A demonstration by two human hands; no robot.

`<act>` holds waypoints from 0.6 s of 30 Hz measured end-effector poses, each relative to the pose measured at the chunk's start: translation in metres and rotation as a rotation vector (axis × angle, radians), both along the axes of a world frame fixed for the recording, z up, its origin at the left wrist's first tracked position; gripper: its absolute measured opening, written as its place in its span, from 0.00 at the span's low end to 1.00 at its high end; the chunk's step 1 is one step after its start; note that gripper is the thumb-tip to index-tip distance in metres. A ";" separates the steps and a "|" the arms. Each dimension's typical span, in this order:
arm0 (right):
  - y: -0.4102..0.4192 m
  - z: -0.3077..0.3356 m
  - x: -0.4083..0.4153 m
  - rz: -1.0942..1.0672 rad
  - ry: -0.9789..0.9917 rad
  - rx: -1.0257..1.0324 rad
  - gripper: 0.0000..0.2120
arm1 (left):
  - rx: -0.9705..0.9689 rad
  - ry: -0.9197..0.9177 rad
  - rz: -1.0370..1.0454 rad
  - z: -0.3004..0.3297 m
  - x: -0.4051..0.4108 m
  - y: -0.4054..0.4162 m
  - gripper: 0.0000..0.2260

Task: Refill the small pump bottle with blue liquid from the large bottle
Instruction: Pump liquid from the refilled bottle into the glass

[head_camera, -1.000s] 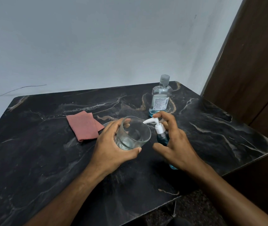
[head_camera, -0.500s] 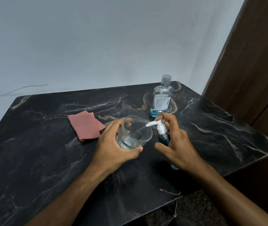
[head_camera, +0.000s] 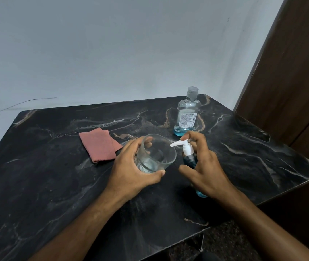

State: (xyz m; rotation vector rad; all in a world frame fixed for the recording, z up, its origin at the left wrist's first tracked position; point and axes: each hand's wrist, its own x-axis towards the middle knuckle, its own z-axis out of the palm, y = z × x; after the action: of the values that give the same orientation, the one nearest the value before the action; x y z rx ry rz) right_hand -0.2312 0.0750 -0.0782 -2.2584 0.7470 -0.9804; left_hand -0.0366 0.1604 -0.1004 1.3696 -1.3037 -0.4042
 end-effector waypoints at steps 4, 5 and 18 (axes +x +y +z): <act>0.001 0.001 0.000 0.033 -0.029 -0.013 0.37 | 0.000 -0.001 0.000 -0.001 0.000 0.000 0.37; 0.001 0.001 0.000 0.035 -0.032 -0.008 0.38 | 0.000 -0.003 0.000 -0.001 0.000 0.000 0.37; 0.003 0.001 0.003 0.019 -0.141 0.116 0.44 | -0.007 0.083 0.024 -0.002 0.001 -0.001 0.37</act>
State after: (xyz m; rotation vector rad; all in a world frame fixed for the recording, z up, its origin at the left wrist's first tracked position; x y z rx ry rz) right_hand -0.2277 0.0781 -0.0774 -2.0704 0.7017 -1.0477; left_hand -0.0357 0.1598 -0.1025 1.3476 -1.2189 -0.4350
